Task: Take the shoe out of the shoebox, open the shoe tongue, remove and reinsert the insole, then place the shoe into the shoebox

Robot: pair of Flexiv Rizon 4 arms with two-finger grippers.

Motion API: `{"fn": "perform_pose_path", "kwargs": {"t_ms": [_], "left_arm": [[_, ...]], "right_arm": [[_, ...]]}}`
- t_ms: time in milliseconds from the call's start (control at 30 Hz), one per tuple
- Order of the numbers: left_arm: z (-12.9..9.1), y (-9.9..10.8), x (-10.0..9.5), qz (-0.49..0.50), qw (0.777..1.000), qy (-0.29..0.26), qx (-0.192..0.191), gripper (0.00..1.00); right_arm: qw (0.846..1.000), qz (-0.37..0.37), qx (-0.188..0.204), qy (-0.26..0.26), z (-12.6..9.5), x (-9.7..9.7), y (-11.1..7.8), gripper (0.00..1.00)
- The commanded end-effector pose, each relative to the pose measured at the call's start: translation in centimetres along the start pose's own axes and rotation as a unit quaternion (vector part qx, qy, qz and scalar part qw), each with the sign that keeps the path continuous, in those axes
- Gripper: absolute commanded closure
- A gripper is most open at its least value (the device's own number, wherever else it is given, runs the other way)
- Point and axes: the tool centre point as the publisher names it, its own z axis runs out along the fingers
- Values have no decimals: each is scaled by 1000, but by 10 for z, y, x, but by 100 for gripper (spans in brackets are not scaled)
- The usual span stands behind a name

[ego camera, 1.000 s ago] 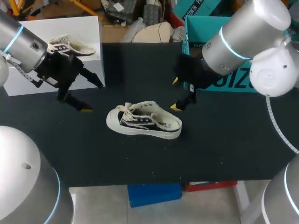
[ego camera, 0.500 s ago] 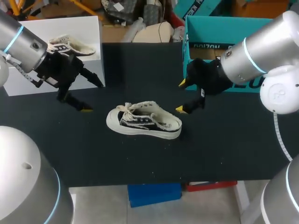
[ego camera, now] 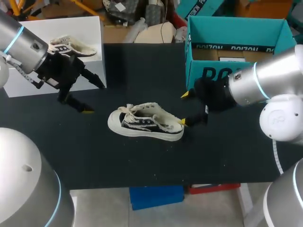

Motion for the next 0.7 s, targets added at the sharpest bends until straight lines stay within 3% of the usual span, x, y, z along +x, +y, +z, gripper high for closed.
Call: {"fn": "perform_pose_path", "kwargs": {"t_ms": [33,300,700], "left_arm": [[1,1,0,1,1000,-1,0,0],[1,1,0,1,1000,-1,0,0],[1,1,0,1,1000,-1,0,0]], "right_arm": [[998,2,-67,-1,17,-2,-10,0],[995,15,-99,6,37,1,-24,0],[993,28,-117,8,57,10,-35,0]]}}
